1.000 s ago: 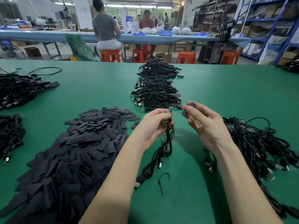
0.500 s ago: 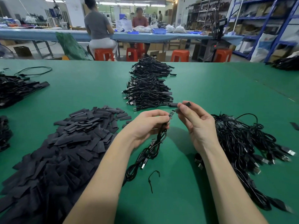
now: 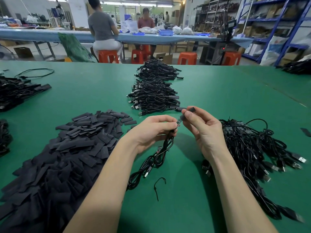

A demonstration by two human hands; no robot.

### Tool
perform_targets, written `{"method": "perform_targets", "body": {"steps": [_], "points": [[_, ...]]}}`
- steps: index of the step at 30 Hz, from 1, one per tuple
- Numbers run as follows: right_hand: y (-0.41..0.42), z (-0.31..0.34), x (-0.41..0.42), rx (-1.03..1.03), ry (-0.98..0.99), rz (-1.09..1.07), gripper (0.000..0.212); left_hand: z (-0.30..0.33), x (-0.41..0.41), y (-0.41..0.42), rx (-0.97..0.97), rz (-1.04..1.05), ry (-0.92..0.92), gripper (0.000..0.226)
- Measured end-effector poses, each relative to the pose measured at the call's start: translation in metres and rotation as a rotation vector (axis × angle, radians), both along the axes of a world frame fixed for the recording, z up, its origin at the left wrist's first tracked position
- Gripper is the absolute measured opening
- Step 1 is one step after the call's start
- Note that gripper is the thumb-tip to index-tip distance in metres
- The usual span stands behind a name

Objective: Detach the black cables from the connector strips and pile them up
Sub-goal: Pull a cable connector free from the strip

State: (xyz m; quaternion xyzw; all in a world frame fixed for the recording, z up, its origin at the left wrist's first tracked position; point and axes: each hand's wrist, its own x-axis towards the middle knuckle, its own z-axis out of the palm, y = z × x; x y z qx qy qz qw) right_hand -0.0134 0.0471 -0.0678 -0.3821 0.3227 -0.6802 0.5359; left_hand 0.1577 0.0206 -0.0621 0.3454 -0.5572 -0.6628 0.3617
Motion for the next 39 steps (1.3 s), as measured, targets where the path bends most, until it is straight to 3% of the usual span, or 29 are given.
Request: {"method": "perform_targets", "body": {"steps": [9, 12, 15, 20, 25, 39], "points": [[0.006, 0.003, -0.008, 0.094, 0.112, 0.232, 0.017, 0.002, 0.005, 0.001, -0.096, -0.021, 0.01, 0.021], [0.004, 0.004, -0.007, 0.093, 0.049, 0.156, 0.018, 0.001, 0.001, 0.001, -0.146, 0.039, 0.0, 0.018], [0.002, 0.004, -0.012, 0.108, -0.027, 0.064, 0.01, -0.001, -0.002, -0.001, -0.265, 0.08, -0.12, 0.018], [0.003, 0.005, -0.02, 0.152, 0.006, 0.123, 0.026, -0.004, -0.003, -0.002, -0.38, 0.149, -0.168, 0.015], [0.003, 0.004, -0.022, 0.163, 0.013, 0.084, 0.024, -0.006, -0.007, -0.001, -0.469, 0.166, -0.16, 0.014], [0.003, 0.001, -0.016, 0.158, 0.105, 0.083, 0.014, -0.009, -0.011, 0.001, -0.52, 0.203, -0.158, 0.009]]}}
